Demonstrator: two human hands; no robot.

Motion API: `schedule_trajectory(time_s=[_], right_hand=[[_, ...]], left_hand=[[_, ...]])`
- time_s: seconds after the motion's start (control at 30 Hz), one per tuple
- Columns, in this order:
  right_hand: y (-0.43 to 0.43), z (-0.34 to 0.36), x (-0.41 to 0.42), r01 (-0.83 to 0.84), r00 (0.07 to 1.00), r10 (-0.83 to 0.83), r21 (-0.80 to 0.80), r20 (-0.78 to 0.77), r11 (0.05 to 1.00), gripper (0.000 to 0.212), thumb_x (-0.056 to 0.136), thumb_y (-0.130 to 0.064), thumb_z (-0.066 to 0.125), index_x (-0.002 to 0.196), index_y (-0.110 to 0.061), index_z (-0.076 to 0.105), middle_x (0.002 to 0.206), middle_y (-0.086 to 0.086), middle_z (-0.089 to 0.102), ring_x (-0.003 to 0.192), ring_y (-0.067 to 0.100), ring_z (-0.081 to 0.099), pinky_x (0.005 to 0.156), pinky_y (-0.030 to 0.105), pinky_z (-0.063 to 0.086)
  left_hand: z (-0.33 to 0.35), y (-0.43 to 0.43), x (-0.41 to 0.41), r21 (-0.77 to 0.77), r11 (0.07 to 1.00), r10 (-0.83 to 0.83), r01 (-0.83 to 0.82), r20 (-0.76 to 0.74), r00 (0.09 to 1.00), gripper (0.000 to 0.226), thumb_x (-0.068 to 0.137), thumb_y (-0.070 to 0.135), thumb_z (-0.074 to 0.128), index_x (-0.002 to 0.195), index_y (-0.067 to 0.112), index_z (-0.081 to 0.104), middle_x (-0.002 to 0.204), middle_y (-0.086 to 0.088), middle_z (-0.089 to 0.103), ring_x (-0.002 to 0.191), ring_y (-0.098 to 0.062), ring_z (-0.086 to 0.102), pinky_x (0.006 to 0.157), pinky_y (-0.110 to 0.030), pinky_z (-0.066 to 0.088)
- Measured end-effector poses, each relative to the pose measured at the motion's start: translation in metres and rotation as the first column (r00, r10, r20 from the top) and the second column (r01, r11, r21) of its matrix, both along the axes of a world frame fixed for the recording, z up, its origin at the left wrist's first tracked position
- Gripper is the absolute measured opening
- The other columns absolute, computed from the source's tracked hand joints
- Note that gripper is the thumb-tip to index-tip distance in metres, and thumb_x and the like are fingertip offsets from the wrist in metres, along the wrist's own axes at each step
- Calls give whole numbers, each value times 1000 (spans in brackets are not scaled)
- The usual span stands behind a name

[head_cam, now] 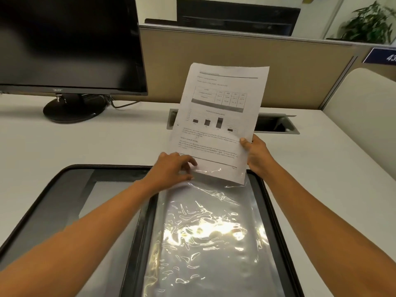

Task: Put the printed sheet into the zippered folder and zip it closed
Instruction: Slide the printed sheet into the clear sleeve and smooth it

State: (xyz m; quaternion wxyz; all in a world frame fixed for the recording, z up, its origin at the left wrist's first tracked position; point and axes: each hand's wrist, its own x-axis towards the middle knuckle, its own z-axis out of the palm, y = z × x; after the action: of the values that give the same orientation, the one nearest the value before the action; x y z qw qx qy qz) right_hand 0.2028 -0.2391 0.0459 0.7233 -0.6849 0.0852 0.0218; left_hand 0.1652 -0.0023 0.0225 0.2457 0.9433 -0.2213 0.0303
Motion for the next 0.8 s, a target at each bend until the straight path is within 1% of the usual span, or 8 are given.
schedule_trajectory(time_s=[0.1,0.17,0.3,0.43,0.6,0.67,0.73,0.8], right_hand=[[-2,-4,3,-22,1000,21,-25,-21,999,36,94,-15,44,130,-12,42,130,11,53,111,29,55,99,52,44],[-4,-8,6,-44,998,43,-26,-37,999,36,94,-15,44,130,-11,42,130,12,53,111,29,55,98,51,45],[-7,-16,11,-55,995,54,-15,-87,998,32,94,-13,45,126,-11,45,125,12,56,105,29,58,97,52,46],[-11,-24,14,-51,991,52,11,-121,999,26,93,-10,45,120,-11,47,119,11,58,91,22,61,84,43,52],[-14,-29,13,-94,981,97,25,-166,995,32,93,-11,46,125,-9,45,114,10,60,90,22,63,72,37,54],[-15,-28,13,-125,977,130,42,-167,991,32,93,-11,46,125,-9,45,113,10,60,90,22,63,70,35,54],[-17,-27,13,-168,968,176,59,-177,984,29,93,-11,46,122,-9,46,111,9,61,92,22,63,70,35,54],[-17,-26,12,-213,956,223,68,-191,975,25,93,-11,46,117,-10,49,108,9,62,92,22,63,71,34,56]], left_hand=[[4,18,11,169,986,5,0,-32,999,37,80,33,68,114,26,56,104,10,67,99,-10,45,79,-28,23],[5,29,17,206,979,3,11,-71,997,32,82,31,65,112,27,56,106,10,66,93,-6,40,78,-28,23],[5,38,26,247,968,-14,40,-107,994,22,87,28,60,109,26,56,108,8,65,91,-6,41,81,-28,28],[5,45,33,278,959,-8,51,-154,988,20,89,30,57,108,24,55,106,7,63,88,-8,41,78,-26,30],[3,48,37,202,979,26,29,-264,964,17,89,29,57,105,25,54,100,7,60,84,-8,45,77,-28,40],[3,47,35,136,991,31,10,-300,954,17,90,27,56,106,24,54,96,7,58,85,-12,49,79,-29,43],[3,46,31,2,999,45,-47,-331,943,15,90,24,56,105,21,56,92,4,59,84,-14,53,75,-23,43],[1,46,29,-131,982,86,-136,-328,941,13,90,21,57,103,19,58,88,2,62,79,-14,55,66,-13,40]])
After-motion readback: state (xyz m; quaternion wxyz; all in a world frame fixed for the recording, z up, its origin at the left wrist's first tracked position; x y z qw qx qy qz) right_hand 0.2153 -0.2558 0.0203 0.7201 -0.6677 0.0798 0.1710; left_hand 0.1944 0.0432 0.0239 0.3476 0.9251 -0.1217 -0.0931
